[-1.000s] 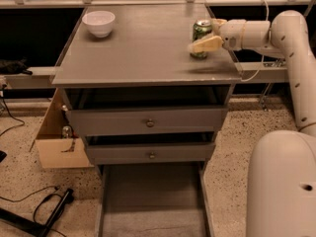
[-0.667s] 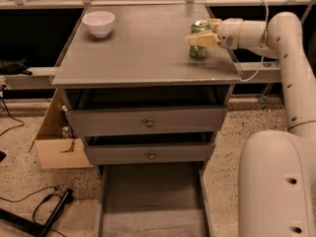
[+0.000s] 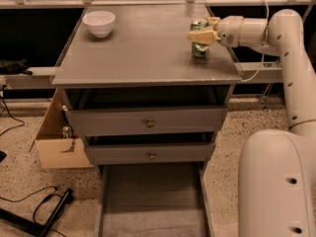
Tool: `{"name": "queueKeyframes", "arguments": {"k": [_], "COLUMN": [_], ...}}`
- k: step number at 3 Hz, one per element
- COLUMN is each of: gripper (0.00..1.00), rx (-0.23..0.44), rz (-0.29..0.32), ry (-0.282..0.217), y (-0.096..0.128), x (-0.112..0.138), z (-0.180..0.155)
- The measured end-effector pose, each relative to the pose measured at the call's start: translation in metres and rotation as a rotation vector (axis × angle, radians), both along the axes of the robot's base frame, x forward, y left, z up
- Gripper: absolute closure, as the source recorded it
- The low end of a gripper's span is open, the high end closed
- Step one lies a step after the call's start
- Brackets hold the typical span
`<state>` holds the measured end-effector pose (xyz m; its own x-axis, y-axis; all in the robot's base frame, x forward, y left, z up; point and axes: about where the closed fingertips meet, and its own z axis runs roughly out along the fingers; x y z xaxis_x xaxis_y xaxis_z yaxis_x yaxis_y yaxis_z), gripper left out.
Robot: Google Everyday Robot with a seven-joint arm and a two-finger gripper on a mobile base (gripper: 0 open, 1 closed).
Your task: Place green can into bottom drawer
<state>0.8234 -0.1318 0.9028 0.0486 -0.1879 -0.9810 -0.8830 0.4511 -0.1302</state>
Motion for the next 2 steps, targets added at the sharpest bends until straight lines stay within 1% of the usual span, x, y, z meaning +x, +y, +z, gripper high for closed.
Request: {"name": "queueKeyframes", "arguments": {"k": [1,2], "gripper": [1.0,1.0], "rx": [-0.029,-0.076], "rz": [0.004,0.046], "ry": [-0.007,-0.072], "y": [0.003,0.006], "x": [-0.003,-0.031], "z": [0.007,0.039]}}
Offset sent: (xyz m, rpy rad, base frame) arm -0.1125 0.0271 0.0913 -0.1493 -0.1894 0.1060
